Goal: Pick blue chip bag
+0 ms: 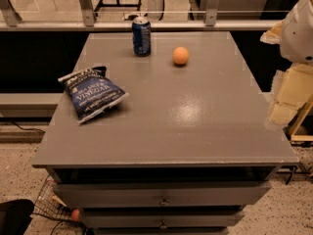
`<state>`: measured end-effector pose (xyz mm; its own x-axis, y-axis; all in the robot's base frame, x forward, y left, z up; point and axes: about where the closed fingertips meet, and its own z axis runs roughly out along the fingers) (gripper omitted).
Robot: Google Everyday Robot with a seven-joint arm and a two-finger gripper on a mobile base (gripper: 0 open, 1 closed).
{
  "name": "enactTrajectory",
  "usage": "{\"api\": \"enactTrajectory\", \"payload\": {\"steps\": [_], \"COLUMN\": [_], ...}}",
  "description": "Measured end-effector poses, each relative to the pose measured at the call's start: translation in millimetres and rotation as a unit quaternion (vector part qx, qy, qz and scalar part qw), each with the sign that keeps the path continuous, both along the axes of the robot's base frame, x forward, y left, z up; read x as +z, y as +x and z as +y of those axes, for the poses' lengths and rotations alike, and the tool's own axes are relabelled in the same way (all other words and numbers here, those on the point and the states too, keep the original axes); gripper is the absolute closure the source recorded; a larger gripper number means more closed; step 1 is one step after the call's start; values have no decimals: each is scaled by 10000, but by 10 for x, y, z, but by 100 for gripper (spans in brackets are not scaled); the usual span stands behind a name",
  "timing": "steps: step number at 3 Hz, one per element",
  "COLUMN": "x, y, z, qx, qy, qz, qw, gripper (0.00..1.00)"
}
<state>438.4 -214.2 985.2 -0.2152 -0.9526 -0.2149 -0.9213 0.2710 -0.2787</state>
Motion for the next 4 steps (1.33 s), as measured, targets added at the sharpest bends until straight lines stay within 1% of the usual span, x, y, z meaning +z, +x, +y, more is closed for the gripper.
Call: {"api": "enactTrajectory", "payload": {"steps": [1,2,3,4], "x": [15,-54,-99,-110], "y": [2,137,420,709], "z": [24,259,763,1246], "qx": [-11,-100,-249,-504], "qy": [26,469,1368,2407], "qz": [-61,-211,-405,-484], "qw": [10000,9986,9895,9681], "gripper": [0,0,0,0]}}
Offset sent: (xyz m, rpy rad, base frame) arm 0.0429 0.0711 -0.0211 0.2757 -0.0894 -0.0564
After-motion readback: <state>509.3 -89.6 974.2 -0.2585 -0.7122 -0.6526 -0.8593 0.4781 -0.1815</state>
